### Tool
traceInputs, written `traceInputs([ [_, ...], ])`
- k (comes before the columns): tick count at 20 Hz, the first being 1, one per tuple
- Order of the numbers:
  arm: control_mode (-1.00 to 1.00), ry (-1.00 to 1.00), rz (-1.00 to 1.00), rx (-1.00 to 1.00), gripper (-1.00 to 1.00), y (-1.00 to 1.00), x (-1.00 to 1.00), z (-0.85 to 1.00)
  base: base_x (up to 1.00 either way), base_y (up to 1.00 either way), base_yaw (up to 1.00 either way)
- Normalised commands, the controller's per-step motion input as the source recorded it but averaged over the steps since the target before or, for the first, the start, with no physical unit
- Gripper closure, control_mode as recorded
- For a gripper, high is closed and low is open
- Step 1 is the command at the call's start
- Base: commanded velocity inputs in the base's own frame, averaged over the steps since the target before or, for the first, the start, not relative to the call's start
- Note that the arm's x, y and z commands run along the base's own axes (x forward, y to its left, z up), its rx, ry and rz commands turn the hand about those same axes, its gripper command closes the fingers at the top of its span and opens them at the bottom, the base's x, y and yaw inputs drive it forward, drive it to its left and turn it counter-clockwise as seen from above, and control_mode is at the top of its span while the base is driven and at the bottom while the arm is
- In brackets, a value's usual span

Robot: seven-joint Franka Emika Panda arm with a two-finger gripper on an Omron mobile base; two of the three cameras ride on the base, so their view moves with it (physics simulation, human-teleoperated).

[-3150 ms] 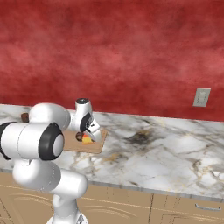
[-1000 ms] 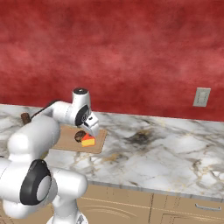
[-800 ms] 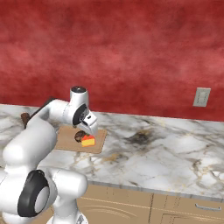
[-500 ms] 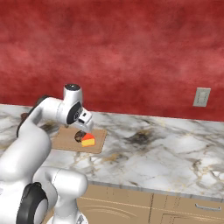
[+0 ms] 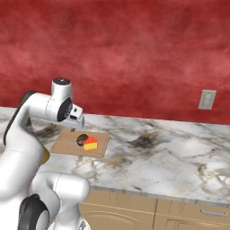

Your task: Retrieve the reheated potato from the microwave, then place the potato, cheese, and condiment on the cutting board.

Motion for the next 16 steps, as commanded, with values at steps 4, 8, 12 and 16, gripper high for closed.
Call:
traceInputs([
  [4,-1.00,-0.07,0.11,-0.02,-1.00,0.46,-0.16,0.43,0.00,0.00,0.00],
  [8,-1.00,-0.09,0.12,0.00,-1.00,0.44,-0.15,0.38,0.00,0.00,0.00],
  [12,-1.00,-0.07,0.17,0.00,-1.00,0.41,-0.24,0.29,0.00,0.00,0.00],
  [16,-1.00,-0.06,0.14,0.00,-1.00,0.32,-0.47,0.12,0.00,0.00,0.00],
])
